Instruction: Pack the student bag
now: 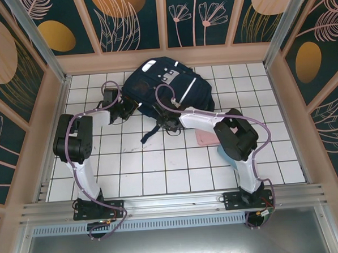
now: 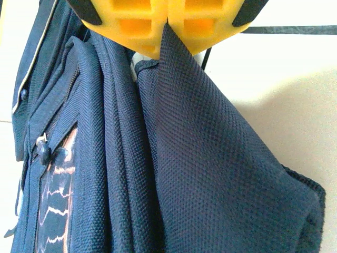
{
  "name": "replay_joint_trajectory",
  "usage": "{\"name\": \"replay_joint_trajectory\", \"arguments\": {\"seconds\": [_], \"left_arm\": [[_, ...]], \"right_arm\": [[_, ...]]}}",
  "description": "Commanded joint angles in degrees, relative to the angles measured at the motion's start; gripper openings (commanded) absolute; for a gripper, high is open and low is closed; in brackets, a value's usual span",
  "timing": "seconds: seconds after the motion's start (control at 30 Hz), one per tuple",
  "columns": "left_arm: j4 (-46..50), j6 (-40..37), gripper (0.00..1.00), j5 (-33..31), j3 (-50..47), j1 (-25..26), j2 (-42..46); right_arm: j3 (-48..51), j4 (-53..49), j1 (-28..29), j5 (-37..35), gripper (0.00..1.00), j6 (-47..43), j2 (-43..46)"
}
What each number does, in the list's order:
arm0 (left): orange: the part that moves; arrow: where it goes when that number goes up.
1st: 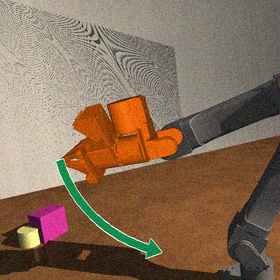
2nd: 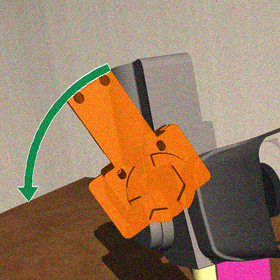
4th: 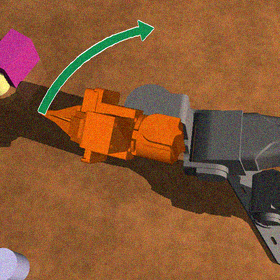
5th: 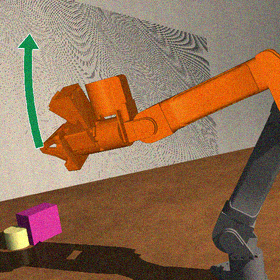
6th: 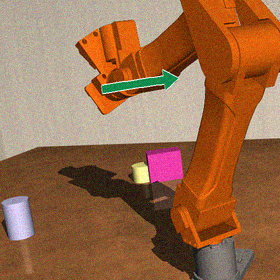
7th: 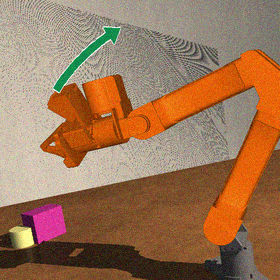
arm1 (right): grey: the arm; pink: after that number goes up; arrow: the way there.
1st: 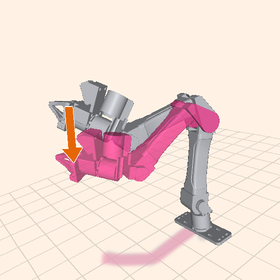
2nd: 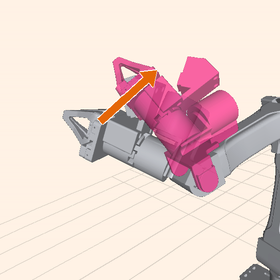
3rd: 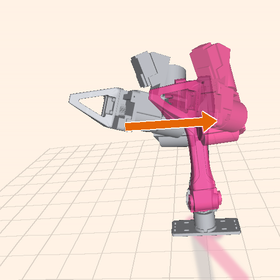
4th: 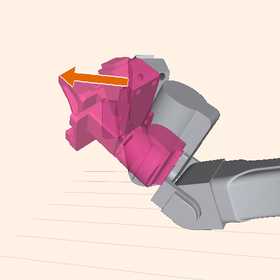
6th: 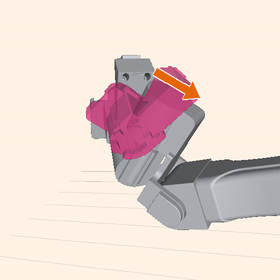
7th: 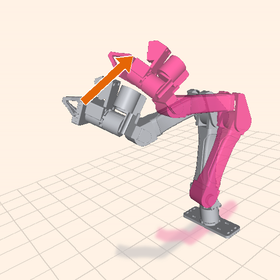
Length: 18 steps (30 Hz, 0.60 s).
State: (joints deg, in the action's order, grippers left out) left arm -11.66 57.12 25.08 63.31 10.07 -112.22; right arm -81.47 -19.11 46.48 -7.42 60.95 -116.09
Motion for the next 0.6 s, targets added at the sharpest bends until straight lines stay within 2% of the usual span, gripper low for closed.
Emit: {"name": "replay_joint_trajectory", "arguments": {"seconds": [0.0, 0.27, 0.47, 0.57], "left_arm": [[-4.06, -1.39, 0.00, 4.69, 0.23, 0.50, 2.71], [-4.12, -1.47, 0.00, 4.73, -0.29, 0.65, 3.48], [-4.07, -1.49, 0.00, 4.89, -0.51, 0.68, 4.03], [-3.94, -1.58, 0.00, 4.76, -0.64, 0.71, 4.12]], "right_arm": [[-1.76, -4.49, 0.63, -4.59, 0.31, 1.56, -1.92], [-3.26, -8.06, 1.42, -8.60, 0.33, 2.21, -2.64], [-6.76, -11.09, 1.60, -11.26, 0.28, 1.14, -4.84], [-7.11, -12.99, 2.24, -12.50, 0.29, 0.35, -4.73]]}}
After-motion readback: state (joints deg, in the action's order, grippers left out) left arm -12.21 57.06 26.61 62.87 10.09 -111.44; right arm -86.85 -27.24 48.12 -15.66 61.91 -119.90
